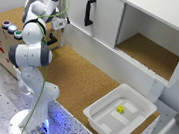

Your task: Put the purple object on top of the drawer

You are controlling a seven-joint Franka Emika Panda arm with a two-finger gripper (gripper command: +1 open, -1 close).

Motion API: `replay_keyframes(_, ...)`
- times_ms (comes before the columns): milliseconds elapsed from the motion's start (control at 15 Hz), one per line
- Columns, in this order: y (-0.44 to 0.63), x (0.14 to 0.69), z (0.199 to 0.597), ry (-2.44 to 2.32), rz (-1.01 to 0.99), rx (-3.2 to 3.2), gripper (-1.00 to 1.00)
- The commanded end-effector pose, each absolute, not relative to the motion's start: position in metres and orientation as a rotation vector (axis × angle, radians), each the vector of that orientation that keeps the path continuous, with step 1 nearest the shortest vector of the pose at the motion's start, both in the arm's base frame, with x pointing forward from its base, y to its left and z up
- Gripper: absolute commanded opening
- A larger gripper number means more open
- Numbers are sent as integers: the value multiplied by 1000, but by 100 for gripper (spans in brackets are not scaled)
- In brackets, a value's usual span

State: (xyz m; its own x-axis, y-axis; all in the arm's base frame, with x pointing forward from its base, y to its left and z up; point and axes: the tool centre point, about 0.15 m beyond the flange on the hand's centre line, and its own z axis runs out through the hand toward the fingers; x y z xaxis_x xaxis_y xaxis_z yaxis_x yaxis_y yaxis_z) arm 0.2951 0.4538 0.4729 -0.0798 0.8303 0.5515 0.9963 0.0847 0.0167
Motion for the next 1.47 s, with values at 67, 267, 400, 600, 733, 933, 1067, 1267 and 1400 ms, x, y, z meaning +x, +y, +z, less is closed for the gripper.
replay_keyframes(67,511,307,444,-1941,-538,-1740,-100)
replay_keyframes(267,511,308,445,-1921,-593,-1832,-100)
replay_keyframes(400,504,307,445,-1917,-613,-1870,100)
replay_keyframes(600,493,301,450,-1898,-627,-1922,100)
replay_keyframes(733,481,290,475,-1889,-624,-1900,100)
replay_keyframes(933,456,271,516,-1894,-634,-1941,100)
replay_keyframes(1067,437,254,532,-1918,-571,-1980,100)
replay_keyframes(1267,437,254,532,-1918,-571,-1980,100)
replay_keyframes(1400,437,254,532,-1918,-571,-1980,100)
